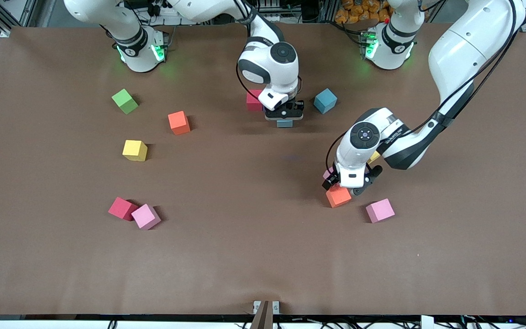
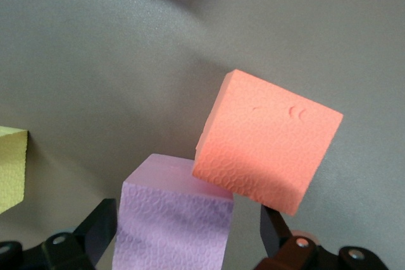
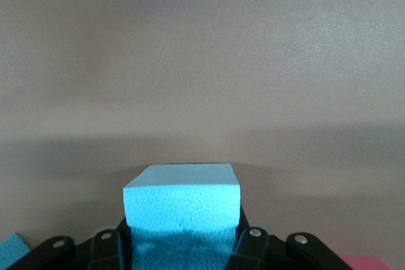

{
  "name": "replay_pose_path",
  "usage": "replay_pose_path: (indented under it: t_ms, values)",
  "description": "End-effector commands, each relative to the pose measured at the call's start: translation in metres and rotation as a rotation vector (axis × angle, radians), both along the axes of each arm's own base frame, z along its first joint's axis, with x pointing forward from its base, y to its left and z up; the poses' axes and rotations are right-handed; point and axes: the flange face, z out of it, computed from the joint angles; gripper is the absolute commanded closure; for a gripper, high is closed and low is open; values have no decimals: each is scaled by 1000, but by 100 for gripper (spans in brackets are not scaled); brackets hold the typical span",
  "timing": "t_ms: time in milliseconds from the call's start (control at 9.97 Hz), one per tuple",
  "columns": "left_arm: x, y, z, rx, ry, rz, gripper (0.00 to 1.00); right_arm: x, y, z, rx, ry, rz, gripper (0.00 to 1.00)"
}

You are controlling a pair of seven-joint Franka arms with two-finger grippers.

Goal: Form number 2 with 11 blocks
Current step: 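Place the cyan cube by the row while the left gripper grasps lavender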

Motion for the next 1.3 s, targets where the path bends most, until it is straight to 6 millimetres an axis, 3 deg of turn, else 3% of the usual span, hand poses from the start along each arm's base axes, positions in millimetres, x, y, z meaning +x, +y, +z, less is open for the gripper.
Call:
replay_pose_path:
  t_ms: [0,602,702,802,902,1203]
  values:
    - [2,0,-4,-7,9,-32,0,-2,1,-1,-1,-13,-11,71]
    - [-2,-2,-11,-11,34,-30,0,-5,3,-7,3,-14,-13,71]
    - [-1,1,-11,-15,42,-18,12,-4,3,-8,4,-14,-15,71]
    - [0,2,-8,-23,49,-5,60,-3,4,-7,16,-18,-16,71]
    - [0,1,-8,-24,49,-4,87,-4,5,-7,24,-20,-19,71]
    - [0,5,-3,-1,56,-2,89,-5,6,-9,21,-19,-21,71]
